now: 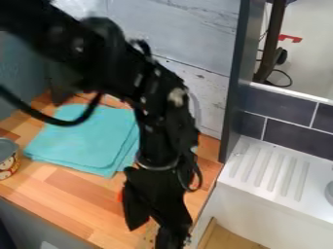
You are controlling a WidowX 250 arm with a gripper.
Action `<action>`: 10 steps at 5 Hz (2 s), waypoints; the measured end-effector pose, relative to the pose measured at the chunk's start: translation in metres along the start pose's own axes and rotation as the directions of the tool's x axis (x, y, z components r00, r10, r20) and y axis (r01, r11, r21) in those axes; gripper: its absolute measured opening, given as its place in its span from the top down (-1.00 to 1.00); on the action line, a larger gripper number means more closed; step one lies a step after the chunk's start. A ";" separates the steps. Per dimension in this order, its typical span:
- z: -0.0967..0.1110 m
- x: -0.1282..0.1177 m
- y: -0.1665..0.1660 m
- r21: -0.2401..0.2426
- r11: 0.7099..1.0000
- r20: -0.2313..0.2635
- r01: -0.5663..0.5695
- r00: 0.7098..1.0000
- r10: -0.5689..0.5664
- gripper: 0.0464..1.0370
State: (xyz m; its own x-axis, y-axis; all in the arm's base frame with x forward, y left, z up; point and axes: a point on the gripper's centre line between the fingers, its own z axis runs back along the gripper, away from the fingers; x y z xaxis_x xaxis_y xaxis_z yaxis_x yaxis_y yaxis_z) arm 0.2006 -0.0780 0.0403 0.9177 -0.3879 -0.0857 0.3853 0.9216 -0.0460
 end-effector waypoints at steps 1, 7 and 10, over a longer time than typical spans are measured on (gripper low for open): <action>-0.012 0.013 0.003 0.012 1.000 -0.055 -0.001 0.998 0.002 -0.92; 0.020 0.003 0.014 0.045 0.997 -0.004 -0.060 0.998 0.060 -0.17; 0.029 -0.054 0.103 0.139 0.941 -0.012 -0.307 0.950 0.312 -0.17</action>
State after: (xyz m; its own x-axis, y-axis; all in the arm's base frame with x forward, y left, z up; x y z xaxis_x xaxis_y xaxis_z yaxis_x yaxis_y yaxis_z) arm 0.1935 0.0380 0.0692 0.9908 -0.0814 -0.1081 0.0944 0.9881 0.1213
